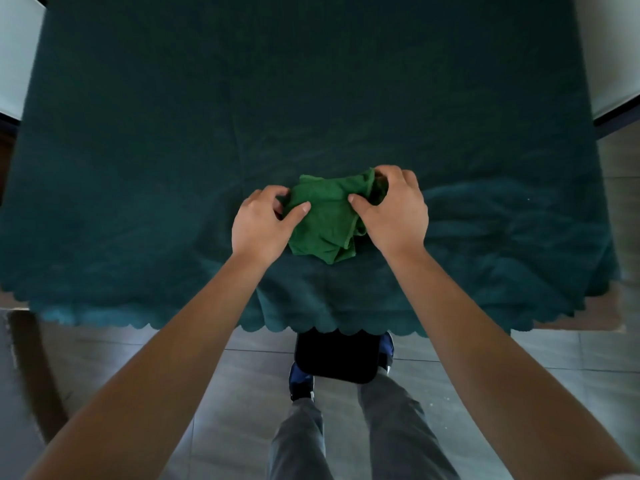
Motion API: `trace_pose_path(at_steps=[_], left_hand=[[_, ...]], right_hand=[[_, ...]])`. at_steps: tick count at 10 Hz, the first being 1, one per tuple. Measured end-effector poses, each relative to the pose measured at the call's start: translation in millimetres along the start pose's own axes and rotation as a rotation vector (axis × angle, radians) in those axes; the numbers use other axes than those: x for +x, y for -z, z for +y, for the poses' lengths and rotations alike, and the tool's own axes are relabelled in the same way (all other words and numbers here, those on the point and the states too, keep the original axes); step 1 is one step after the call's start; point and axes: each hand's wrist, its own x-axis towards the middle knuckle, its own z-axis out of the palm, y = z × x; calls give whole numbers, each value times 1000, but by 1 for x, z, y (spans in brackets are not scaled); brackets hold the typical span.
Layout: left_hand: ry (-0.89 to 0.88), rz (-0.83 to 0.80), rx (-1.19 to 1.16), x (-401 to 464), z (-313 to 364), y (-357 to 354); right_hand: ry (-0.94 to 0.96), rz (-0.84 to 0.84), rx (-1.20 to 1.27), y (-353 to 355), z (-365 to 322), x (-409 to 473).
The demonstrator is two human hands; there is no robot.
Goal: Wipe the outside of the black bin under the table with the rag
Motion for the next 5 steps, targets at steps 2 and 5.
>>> trace_pose_path(at_steps=[2, 5], left_hand=[[-66, -5, 30, -4, -4, 7], [-208, 43, -18, -29, 2, 73]], right_hand=[[26, 0, -62, 12, -5, -1], [115, 103, 3, 69, -57, -32]])
